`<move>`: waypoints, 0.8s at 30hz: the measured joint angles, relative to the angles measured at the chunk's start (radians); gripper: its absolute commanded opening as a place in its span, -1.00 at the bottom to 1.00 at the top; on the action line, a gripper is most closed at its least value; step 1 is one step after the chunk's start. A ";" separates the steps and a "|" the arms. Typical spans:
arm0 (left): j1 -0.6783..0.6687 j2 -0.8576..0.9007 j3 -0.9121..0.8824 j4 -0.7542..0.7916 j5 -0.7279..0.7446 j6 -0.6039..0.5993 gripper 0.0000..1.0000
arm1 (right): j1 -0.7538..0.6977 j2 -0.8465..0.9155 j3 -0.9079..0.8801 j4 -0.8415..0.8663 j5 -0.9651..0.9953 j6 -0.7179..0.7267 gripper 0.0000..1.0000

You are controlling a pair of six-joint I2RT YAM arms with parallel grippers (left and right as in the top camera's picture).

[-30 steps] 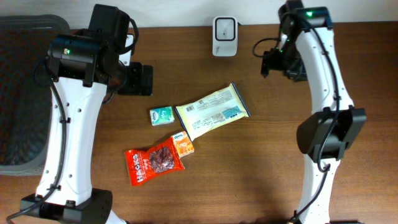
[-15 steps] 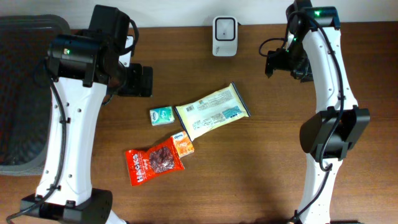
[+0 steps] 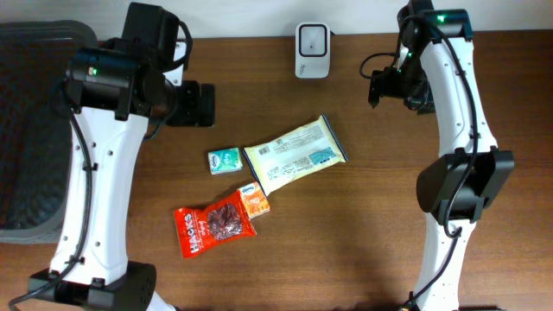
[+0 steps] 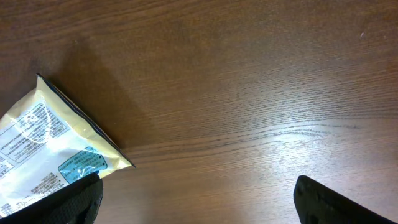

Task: Scan the item barcode
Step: 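Reach the left gripper to the cream wipes pack and grasp it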

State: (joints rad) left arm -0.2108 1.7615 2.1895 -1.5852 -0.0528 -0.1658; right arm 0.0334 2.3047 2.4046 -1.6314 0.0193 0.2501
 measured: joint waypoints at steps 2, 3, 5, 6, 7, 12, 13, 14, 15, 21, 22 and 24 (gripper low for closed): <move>0.000 0.000 0.000 0.005 0.031 -0.004 0.98 | 0.000 0.000 0.000 0.000 0.000 0.000 0.97; 0.000 0.000 0.000 0.007 0.046 -0.008 0.98 | 0.000 0.000 0.000 0.000 0.000 0.000 0.97; 0.000 0.000 0.000 0.035 0.093 -0.011 0.98 | 0.000 0.000 0.000 0.000 0.000 0.000 0.97; 0.000 0.000 -0.002 0.054 0.123 -0.010 0.98 | 0.000 0.000 0.000 0.000 0.000 0.000 0.97; 0.000 0.000 -0.005 0.064 0.143 -0.007 0.98 | 0.000 0.000 0.000 0.000 0.000 0.000 0.97; -0.001 0.000 -0.120 0.087 0.200 0.012 0.99 | 0.000 0.000 0.000 0.000 0.000 0.000 0.97; -0.001 0.000 -0.161 0.093 0.206 0.014 0.99 | 0.000 0.000 0.000 0.000 0.000 0.000 0.97; -0.001 0.000 -0.205 0.109 0.214 0.016 0.99 | 0.000 0.000 0.000 0.000 0.000 0.000 0.97; -0.001 0.000 -0.249 0.128 0.225 0.016 0.99 | 0.000 0.000 0.000 0.000 0.000 0.000 0.97; -0.001 0.000 -0.592 0.455 0.429 0.071 0.75 | 0.000 0.000 0.000 0.000 0.000 0.000 0.97; -0.002 0.001 -0.644 0.498 0.461 0.073 0.76 | 0.000 0.000 0.000 -0.001 0.000 0.000 0.97; -0.005 0.001 -0.758 0.607 0.515 0.084 0.72 | 0.000 0.000 0.000 0.000 0.000 0.000 0.97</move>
State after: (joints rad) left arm -0.2153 1.7622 1.4315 -0.9779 0.4618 -0.0814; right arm 0.0334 2.3047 2.4046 -1.6314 0.0193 0.2497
